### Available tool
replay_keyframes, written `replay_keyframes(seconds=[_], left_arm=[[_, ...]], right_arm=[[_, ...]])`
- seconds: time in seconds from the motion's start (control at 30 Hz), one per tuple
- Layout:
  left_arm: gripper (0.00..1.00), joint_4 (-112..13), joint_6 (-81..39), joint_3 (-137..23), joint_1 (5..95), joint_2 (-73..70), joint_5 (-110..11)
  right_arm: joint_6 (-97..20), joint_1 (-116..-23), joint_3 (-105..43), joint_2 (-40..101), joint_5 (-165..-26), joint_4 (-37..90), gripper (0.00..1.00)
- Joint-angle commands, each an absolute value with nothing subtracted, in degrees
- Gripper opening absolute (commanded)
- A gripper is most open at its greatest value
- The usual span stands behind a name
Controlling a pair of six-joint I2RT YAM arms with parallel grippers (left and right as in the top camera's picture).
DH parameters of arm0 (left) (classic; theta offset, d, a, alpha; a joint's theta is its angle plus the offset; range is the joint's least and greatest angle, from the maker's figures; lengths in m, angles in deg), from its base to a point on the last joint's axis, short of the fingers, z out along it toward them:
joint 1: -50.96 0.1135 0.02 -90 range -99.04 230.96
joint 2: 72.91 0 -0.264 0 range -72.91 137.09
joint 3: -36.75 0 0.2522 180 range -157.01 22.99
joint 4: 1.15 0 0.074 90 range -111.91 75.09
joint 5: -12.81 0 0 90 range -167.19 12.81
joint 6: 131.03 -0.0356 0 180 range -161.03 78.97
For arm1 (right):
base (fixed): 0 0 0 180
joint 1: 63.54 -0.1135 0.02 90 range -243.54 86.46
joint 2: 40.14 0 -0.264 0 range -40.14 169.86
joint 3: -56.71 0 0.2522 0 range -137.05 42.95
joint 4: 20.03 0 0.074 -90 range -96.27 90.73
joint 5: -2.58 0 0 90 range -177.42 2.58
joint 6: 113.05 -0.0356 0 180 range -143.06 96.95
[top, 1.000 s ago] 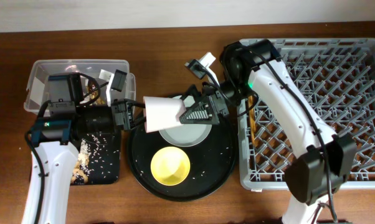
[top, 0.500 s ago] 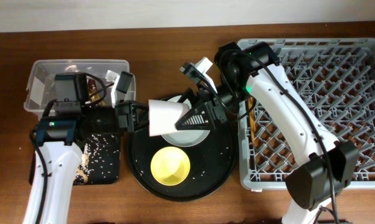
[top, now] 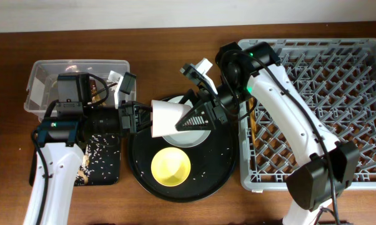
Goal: Sort waste into correct bins and load items into the dishwasher rack
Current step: 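Pass the pink cup from the left gripper to the right gripper, then set the pink cup upside down in the rack with the right gripper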
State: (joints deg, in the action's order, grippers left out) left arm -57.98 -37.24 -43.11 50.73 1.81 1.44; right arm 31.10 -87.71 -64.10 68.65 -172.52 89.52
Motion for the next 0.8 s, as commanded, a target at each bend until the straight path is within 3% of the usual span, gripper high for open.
replay_keyframes(seconds=[0.0, 0.07, 0.13, 0.6, 0.77], left_arm=[[0.12, -57.41, -38.12, -43.46, 51.6, 1.64, -2.25], [0.23, -57.63, -38.09, -43.46, 51.45, 1.64, -2.3], [0.28, -60.67, -38.09, -43.46, 51.38, 1.64, -5.42], [0.28, -64.97, -38.12, -43.46, 48.7, 1.64, -13.2], [0.3, -64.88, -38.07, -43.46, 49.79, 1.64, -23.8]], right_arm=[[32.01, -88.62, -64.73, 66.94, -174.14, 89.96, 0.56], [32.01, -88.54, -64.75, 66.94, -173.96, 89.32, 0.56], [32.01, -87.79, -64.75, 66.94, -173.98, 89.04, 0.56], [32.01, -84.03, -64.75, 66.94, -174.88, 88.84, 0.56], [31.99, -80.95, -64.75, 66.94, -173.74, 88.71, 0.54]])
